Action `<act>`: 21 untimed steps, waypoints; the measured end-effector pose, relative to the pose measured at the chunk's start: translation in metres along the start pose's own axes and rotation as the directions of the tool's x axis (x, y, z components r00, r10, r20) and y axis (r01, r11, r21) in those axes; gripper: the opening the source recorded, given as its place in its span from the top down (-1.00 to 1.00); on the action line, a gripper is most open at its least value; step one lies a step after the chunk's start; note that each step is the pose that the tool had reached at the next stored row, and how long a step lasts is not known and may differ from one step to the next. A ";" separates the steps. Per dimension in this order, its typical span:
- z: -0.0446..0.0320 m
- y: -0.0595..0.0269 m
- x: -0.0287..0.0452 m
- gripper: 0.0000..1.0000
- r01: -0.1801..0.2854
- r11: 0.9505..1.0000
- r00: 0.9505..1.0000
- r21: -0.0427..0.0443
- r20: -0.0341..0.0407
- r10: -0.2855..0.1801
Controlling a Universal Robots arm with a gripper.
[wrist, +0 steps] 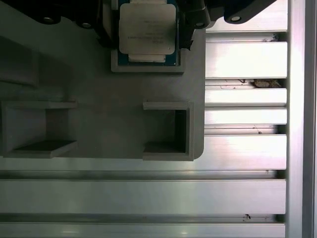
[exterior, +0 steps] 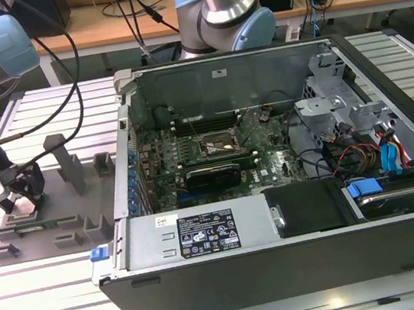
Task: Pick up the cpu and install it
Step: 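Pick up the cpu and move it towards the insertion slot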
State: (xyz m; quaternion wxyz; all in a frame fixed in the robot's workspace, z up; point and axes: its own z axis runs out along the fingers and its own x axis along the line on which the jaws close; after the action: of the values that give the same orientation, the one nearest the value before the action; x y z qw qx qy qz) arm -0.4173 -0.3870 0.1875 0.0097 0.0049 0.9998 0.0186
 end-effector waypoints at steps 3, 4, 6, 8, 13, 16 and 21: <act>-0.0003 0.0000 0.0000 -0.24 0.000 1.000 1.000 0.000 0.000 0.000; -0.0008 0.0001 -0.0001 -0.24 0.000 1.000 1.000 0.000 0.000 0.000; -0.0011 0.0001 0.0000 -0.24 0.000 1.000 1.000 0.000 0.000 0.000; -0.0012 0.0001 0.0000 -0.24 0.000 1.000 1.000 0.000 0.000 0.000; -0.0017 0.0001 0.0000 -0.09 0.000 1.000 1.000 0.000 0.000 0.000; -0.0018 0.0001 0.0000 -0.09 0.000 1.000 1.000 0.000 0.000 0.000; -0.0044 0.0002 -0.0001 -0.09 0.000 1.000 1.000 0.000 0.000 0.000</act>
State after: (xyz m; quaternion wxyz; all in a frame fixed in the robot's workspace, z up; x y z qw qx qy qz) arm -0.4173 -0.3870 0.1919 0.0096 0.0049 0.9998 0.0186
